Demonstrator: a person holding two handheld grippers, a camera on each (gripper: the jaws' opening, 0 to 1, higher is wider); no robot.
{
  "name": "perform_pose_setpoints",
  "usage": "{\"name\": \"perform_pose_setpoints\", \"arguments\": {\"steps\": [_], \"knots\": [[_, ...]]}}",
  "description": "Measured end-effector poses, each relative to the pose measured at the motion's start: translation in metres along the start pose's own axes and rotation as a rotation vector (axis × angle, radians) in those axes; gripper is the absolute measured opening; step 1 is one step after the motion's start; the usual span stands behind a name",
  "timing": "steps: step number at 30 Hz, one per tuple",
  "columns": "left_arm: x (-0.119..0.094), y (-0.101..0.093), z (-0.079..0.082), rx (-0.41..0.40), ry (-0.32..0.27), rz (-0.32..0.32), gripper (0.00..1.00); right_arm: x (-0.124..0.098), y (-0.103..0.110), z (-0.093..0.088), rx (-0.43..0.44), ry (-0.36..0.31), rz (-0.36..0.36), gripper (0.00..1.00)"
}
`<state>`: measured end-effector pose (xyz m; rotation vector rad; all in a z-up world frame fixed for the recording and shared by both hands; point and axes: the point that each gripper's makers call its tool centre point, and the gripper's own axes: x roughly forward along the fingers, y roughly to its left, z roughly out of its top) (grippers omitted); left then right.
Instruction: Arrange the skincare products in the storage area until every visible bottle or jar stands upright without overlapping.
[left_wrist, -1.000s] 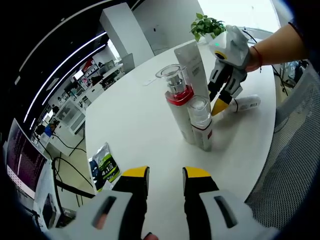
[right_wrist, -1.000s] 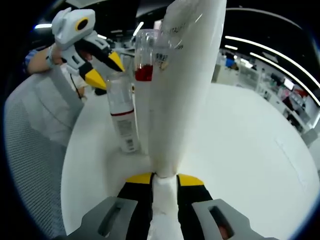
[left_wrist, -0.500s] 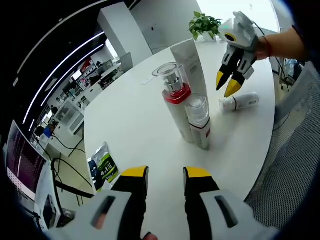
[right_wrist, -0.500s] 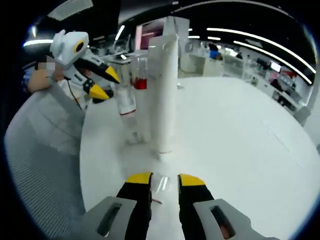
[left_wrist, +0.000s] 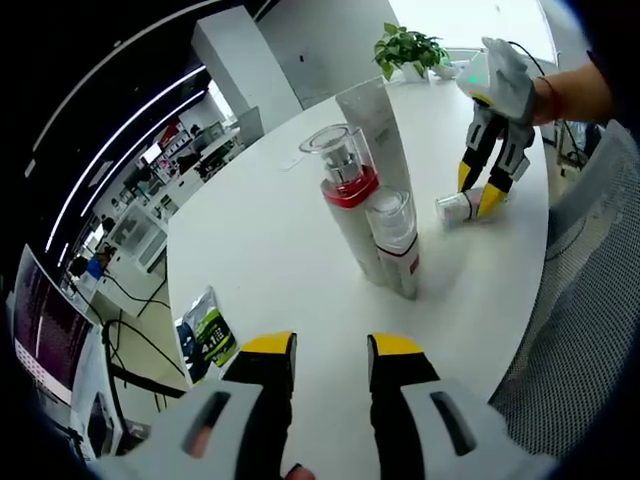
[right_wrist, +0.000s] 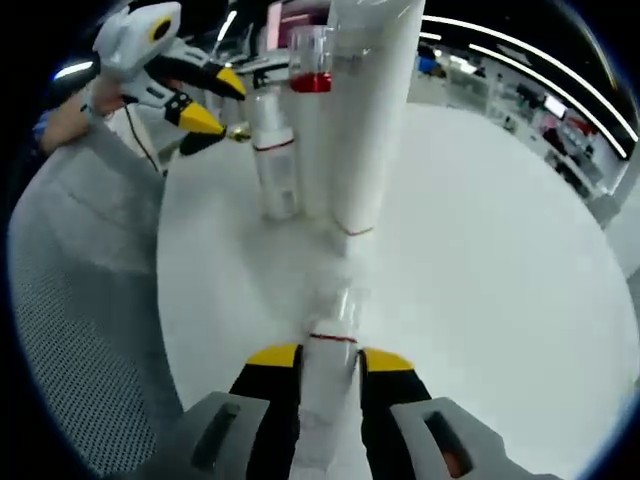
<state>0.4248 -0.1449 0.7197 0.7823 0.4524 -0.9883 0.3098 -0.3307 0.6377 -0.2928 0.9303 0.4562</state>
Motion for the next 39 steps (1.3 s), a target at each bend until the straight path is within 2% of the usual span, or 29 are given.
{"name": "perform_pose_setpoints", "arguments": {"steps": [3,6,11,14,15,17,25,27,30,33,37,39], "knots": [[0.001,0.000,0.001,0.001,-0.003,-0.003,0.31,0.000,-0.003,-0.004,-0.042,0.037,-0.038,0.14],[0.002,-0.001,0.000,-0.001,-0.002,-0.007,0.31,0.001,-0.002,-0.002,-0.071,0.035,-0.032,0.14],[0.004,-0.002,-0.003,-0.004,0.012,-0.013,0.30,0.005,-0.004,-0.002,-0.065,0.058,-0.032,0.15],[0.004,-0.004,-0.005,0.002,0.018,-0.021,0.30,0.008,-0.005,-0.007,-0.166,0.121,-0.056,0.15],[0.004,-0.005,-0.005,0.007,0.019,-0.023,0.30,0.009,-0.002,-0.002,-0.160,0.096,-0.057,0.15],[0.004,-0.007,-0.004,0.019,0.015,-0.028,0.31,0.003,0.000,0.000,-0.145,0.115,-0.042,0.15],[0.002,-0.010,0.001,0.033,-0.003,-0.045,0.31,0.004,0.001,-0.002,-0.127,0.128,-0.039,0.14],[0.000,-0.013,0.004,0.037,-0.016,-0.057,0.31,0.003,0.006,-0.002,-0.110,0.123,-0.017,0.14],[-0.004,-0.021,0.017,0.038,-0.079,-0.095,0.31,0.003,0.012,-0.005,-0.088,0.119,0.004,0.14],[-0.005,-0.027,0.019,0.034,-0.090,-0.129,0.32,0.000,0.018,-0.005,-0.091,0.107,0.022,0.14],[-0.005,-0.037,0.019,0.038,-0.092,-0.177,0.31,-0.004,0.030,0.006,-0.032,0.031,0.089,0.14],[-0.006,-0.044,0.021,0.022,-0.104,-0.216,0.32,-0.007,0.035,0.017,-0.028,-0.031,0.115,0.14]]}}
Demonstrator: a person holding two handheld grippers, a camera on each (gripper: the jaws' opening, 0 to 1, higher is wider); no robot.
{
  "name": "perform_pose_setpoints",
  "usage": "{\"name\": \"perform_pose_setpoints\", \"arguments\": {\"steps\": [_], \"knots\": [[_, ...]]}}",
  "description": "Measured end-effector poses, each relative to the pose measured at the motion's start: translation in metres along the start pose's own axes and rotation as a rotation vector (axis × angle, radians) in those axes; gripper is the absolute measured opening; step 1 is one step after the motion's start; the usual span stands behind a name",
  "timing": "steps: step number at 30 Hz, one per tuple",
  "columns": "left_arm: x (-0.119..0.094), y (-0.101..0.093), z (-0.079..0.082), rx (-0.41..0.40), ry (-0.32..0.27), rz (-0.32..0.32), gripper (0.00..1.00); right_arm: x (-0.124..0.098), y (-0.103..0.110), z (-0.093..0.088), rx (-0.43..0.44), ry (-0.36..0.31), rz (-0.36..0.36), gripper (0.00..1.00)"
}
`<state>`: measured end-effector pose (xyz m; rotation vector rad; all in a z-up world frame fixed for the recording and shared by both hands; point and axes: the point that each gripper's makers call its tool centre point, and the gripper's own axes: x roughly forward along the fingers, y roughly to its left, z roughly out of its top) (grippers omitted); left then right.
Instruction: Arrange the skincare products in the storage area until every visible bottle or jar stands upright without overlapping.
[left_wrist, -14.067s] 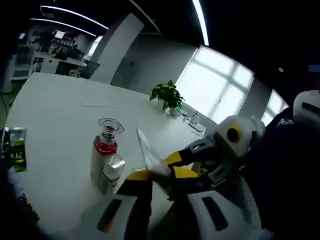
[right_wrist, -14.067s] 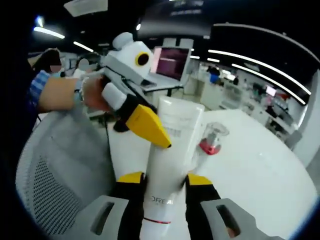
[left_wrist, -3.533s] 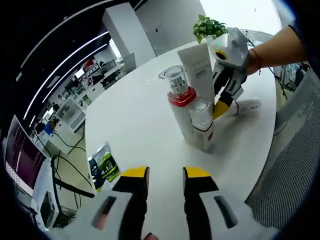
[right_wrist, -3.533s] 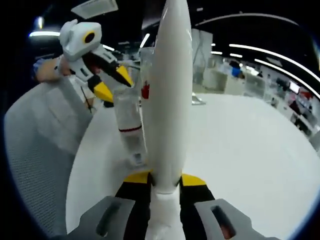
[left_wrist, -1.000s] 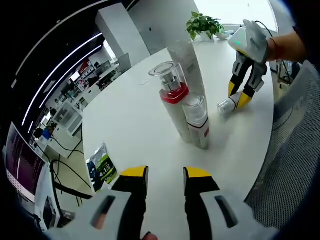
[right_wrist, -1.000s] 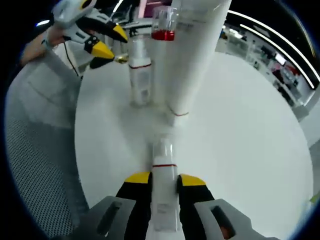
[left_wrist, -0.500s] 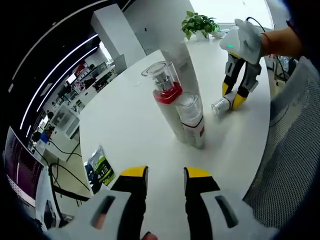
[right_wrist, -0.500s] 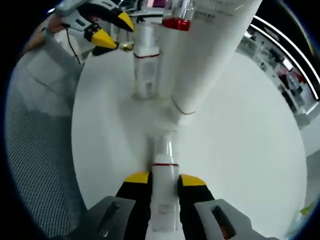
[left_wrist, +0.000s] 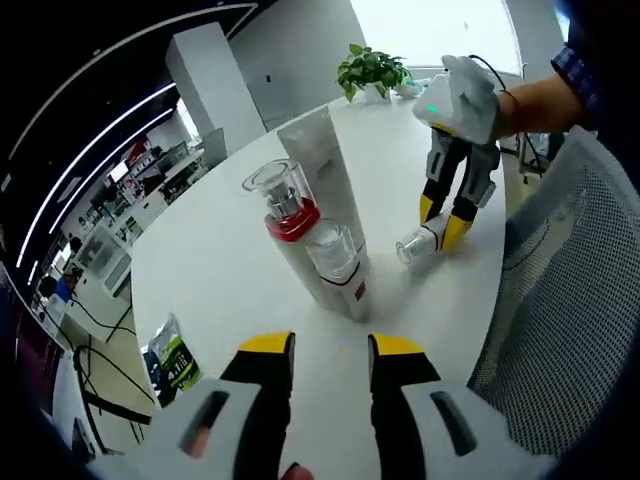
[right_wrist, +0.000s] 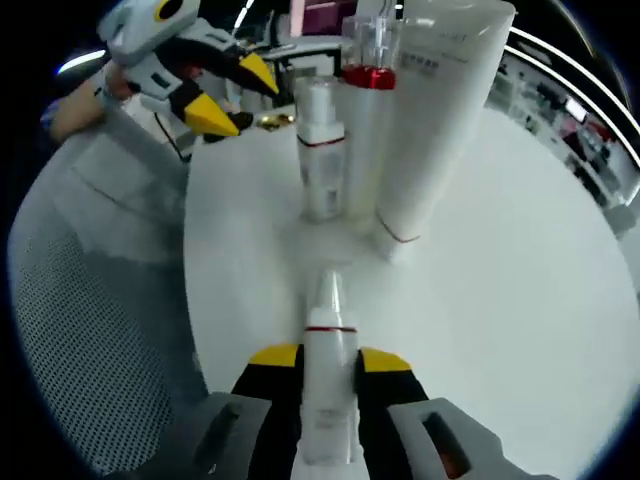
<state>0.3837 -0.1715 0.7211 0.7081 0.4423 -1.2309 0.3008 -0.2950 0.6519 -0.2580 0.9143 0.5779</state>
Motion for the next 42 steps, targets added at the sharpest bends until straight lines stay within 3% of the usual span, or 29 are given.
{"name": "perform_pose_setpoints", "arguments": {"steps": [4,8,18,24,26,30,34,39,42], "knots": [[0.001,-0.009,0.004,-0.031,-0.020,-0.060,0.33,-0.005,0.007,0.021,-0.017,-0.120,0.025,0.14],[0.002,-0.013,0.004,-0.040,-0.018,-0.086,0.33,-0.009,0.010,0.030,-0.037,-0.160,0.025,0.14],[-0.003,-0.028,0.022,-0.125,-0.117,-0.199,0.36,-0.030,0.033,0.070,-0.212,-0.335,0.053,0.14],[-0.009,-0.041,0.037,-0.101,-0.190,-0.261,0.37,-0.033,0.045,0.080,-0.287,-0.380,0.080,0.14],[-0.011,-0.044,0.041,-0.096,-0.211,-0.277,0.35,-0.036,0.053,0.088,-0.339,-0.426,0.099,0.14],[-0.012,-0.046,0.043,-0.088,-0.222,-0.289,0.26,-0.041,0.062,0.094,-0.366,-0.453,0.110,0.14],[-0.011,-0.059,0.041,-0.099,-0.197,-0.362,0.18,-0.039,0.065,0.092,-0.374,-0.435,0.134,0.14],[-0.014,-0.063,0.043,-0.096,-0.208,-0.387,0.21,-0.036,0.068,0.089,-0.355,-0.429,0.158,0.14],[-0.024,-0.073,0.061,-0.178,-0.306,-0.477,0.21,-0.032,0.075,0.085,-0.378,-0.410,0.183,0.14]]}}
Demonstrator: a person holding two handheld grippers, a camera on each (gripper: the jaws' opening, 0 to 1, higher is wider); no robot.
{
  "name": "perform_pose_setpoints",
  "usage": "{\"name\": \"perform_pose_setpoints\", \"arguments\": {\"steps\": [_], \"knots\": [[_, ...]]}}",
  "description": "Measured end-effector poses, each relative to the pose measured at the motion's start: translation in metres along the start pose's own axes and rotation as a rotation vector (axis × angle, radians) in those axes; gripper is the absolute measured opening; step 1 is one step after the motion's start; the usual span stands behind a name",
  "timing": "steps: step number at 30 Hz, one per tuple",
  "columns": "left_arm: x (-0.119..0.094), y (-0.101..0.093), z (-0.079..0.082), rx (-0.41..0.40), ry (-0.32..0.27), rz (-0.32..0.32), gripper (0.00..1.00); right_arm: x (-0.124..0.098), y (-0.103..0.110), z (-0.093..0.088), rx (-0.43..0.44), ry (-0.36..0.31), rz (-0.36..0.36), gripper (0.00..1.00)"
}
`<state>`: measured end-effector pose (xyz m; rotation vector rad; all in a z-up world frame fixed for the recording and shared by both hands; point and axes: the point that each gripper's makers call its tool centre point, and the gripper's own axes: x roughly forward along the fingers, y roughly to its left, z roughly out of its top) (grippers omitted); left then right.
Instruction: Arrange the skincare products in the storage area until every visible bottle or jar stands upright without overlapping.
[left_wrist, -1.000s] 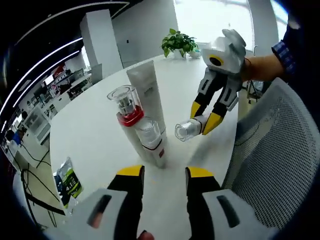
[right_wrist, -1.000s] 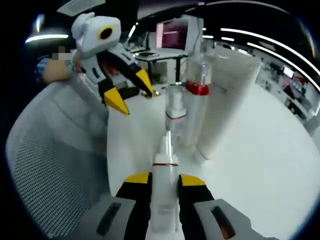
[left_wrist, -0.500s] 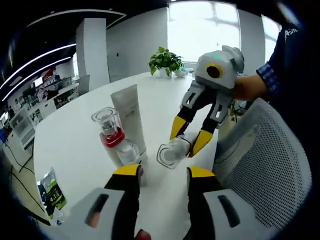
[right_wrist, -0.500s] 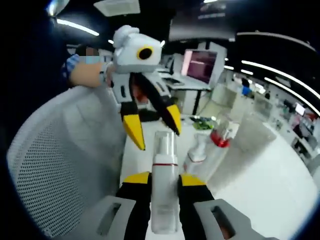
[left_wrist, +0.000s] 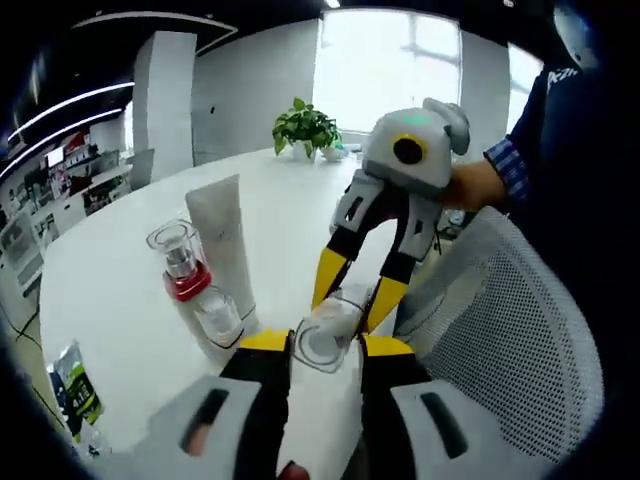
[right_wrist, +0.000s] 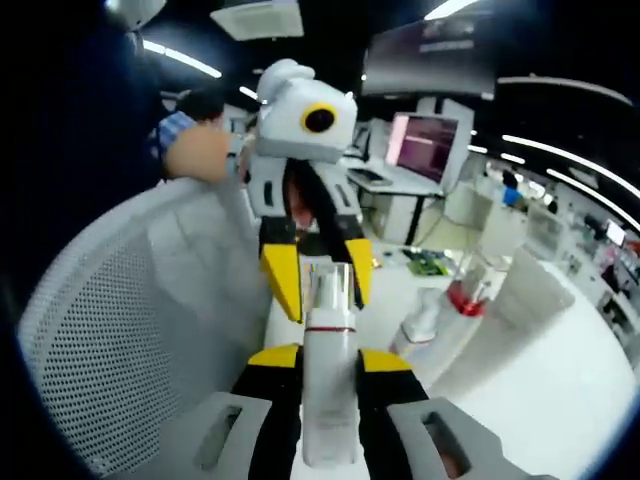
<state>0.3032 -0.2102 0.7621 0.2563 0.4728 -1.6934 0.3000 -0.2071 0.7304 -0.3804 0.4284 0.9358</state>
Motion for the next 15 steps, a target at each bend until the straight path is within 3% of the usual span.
{"name": "perform_pose_setpoints", "arguments": {"steps": [1,11,13,15], "knots": [[-0.001,-0.001,0.004,0.006,-0.023,-0.008,0.21,0.001,0.002,0.000,-0.005,0.005,0.003,0.14],[-0.006,0.010,-0.004,-0.003,0.024,0.046,0.24,-0.002,-0.005,0.010,0.060,-0.074,0.002,0.14],[-0.006,0.008,-0.002,-0.017,0.014,0.045,0.24,-0.001,-0.002,0.007,0.029,-0.048,0.018,0.14],[-0.006,0.003,-0.004,-0.101,0.037,0.027,0.23,0.000,0.000,0.003,-0.016,0.010,0.007,0.15]]}}
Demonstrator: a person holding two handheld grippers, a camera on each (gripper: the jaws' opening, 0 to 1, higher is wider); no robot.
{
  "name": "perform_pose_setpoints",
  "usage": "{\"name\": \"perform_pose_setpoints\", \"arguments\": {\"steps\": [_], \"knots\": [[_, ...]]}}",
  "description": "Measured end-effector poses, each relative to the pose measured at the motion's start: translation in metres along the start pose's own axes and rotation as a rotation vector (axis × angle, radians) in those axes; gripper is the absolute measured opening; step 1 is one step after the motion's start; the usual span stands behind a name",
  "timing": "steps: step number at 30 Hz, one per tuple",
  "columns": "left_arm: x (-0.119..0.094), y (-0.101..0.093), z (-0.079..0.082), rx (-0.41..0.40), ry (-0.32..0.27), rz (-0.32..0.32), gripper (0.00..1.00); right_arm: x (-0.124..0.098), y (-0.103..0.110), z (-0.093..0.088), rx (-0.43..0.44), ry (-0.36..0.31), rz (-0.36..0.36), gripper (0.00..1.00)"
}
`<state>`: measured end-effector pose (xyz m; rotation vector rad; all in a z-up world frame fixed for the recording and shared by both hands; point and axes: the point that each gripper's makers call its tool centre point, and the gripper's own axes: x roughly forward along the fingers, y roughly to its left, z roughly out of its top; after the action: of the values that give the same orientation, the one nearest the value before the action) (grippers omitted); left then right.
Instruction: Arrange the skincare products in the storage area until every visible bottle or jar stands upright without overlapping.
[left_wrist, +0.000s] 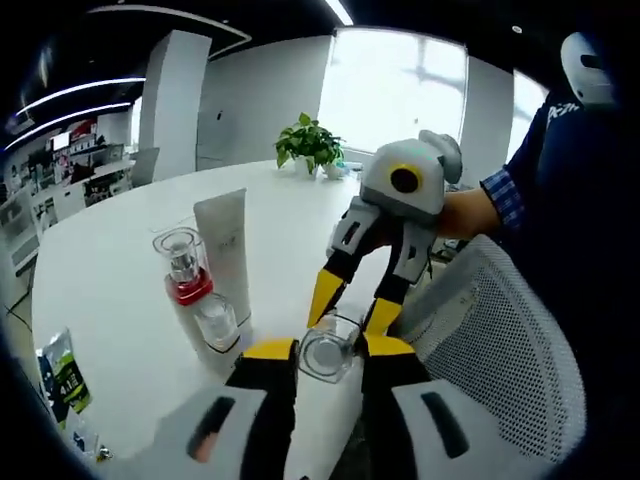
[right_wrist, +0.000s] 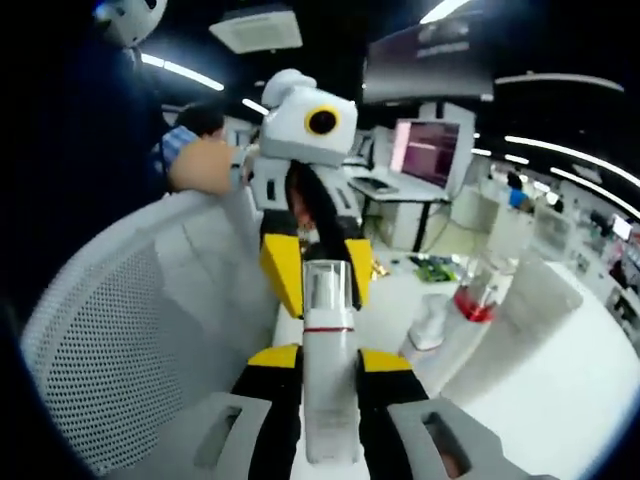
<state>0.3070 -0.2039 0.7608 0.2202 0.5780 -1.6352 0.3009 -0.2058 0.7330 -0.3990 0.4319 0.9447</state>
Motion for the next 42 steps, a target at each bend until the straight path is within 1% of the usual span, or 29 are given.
{"name": "perform_pose_setpoints", "arguments": {"steps": [1,2,3,4,5,6,7,10,12,13,14,15,17,18,19,24,26,27,28,29,30,31,33,34,35,36,39,40,42], "knots": [[0.000,-0.002,0.001,-0.044,0.002,-0.012,0.22,0.001,0.000,-0.002,-0.014,0.033,-0.014,0.15],[-0.001,0.003,0.000,-0.082,0.011,0.003,0.22,0.003,0.001,-0.001,0.021,0.054,-0.030,0.15],[-0.002,0.005,-0.003,-0.101,0.033,0.010,0.22,0.005,0.000,-0.002,0.042,0.071,-0.047,0.15],[-0.002,0.009,-0.004,-0.122,0.033,0.028,0.22,0.007,-0.002,-0.002,0.049,0.084,-0.074,0.16],[-0.002,0.010,-0.002,-0.152,0.019,0.026,0.22,0.010,-0.006,0.000,0.024,0.079,-0.107,0.17],[-0.005,0.015,-0.005,-0.191,0.037,0.049,0.22,0.011,-0.008,0.001,-0.012,0.089,-0.135,0.17],[-0.005,0.020,-0.006,-0.207,0.035,0.071,0.22,0.013,-0.011,0.001,-0.033,0.108,-0.179,0.17],[-0.007,0.029,-0.010,-0.350,0.044,0.097,0.21,0.016,-0.016,0.000,-0.069,0.171,-0.267,0.18],[-0.008,0.035,-0.011,-0.409,0.036,0.117,0.21,0.016,-0.023,0.000,-0.146,0.217,-0.354,0.18],[-0.009,0.038,-0.011,-0.438,0.029,0.124,0.21,0.016,-0.028,0.001,-0.231,0.243,-0.400,0.17],[-0.010,0.039,-0.011,-0.473,0.024,0.126,0.21,0.016,-0.029,0.002,-0.279,0.250,-0.427,0.16],[-0.012,0.041,-0.013,-0.530,0.033,0.123,0.21,0.019,-0.028,0.003,-0.348,0.255,-0.443,0.16],[-0.014,0.044,-0.016,-0.600,0.033,0.120,0.20,0.021,-0.028,0.005,-0.429,0.269,-0.473,0.15],[-0.014,0.043,-0.016,-0.608,0.035,0.107,0.20,0.022,-0.029,0.006,-0.469,0.277,-0.492,0.15],[-0.015,0.044,-0.016,-0.596,0.035,0.113,0.20,0.022,-0.030,0.006,-0.474,0.276,-0.504,0.14],[-0.015,0.043,-0.011,-0.550,0.014,0.120,0.21,0.018,-0.037,0.007,-0.397,0.252,-0.498,0.13],[-0.015,0.043,-0.006,-0.507,-0.011,0.120,0.20,0.019,-0.033,0.006,-0.328,0.221,-0.459,0.12],[-0.015,0.045,-0.003,-0.464,-0.029,0.130,0.19,0.020,-0.031,0.004,-0.285,0.207,-0.434,0.12],[-0.014,0.042,-0.003,-0.431,-0.024,0.128,0.18,0.021,-0.030,0.003,-0.275,0.204,-0.427,0.12],[-0.013,0.040,-0.005,-0.416,-0.012,0.124,0.18,0.022,-0.029,0.001,-0.251,0.197,-0.396,0.12],[-0.012,0.039,-0.003,-0.391,-0.016,0.123,0.18,0.022,-0.028,-0.001,-0.218,0.187,-0.382,0.12],[-0.011,0.039,0.000,-0.363,-0.034,0.124,0.19,0.023,-0.026,-0.002,-0.151,0.162,-0.360,0.12],[-0.010,0.035,0.005,-0.309,-0.056,0.107,0.20,0.022,-0.025,-0.003,-0.039,0.117,-0.320,0.12],[-0.009,0.031,0.007,-0.300,-0.065,0.081,0.20,0.022,-0.024,-0.005,-0.003,0.107,-0.300,0.12],[-0.009,0.028,0.007,-0.300,-0.064,0.067,0.18,0.023,-0.022,-0.007,0.060,0.088,-0.275,0.12],[-0.009,0.026,0.010,-0.284,-0.072,0.062,0.18,0.023,-0.022,-0.008,0.091,0.076,-0.266,0.12],[-0.009,0.022,0.012,-0.229,-0.087,0.050,0.17,0.022,-0.023,-0.013,0.144,0.065,-0.249,0.12],[-0.008,0.021,0.012,-0.225,-0.086,0.043,0.17,0.021,-0.023,-0.014,0.189,0.049,-0.242,0.12],[-0.007,0.016,0.013,-0.209,-0.085,0.015,0.15,0.019,-0.027,-0.017,0.228,0.033,-0.244,0.12]]}}
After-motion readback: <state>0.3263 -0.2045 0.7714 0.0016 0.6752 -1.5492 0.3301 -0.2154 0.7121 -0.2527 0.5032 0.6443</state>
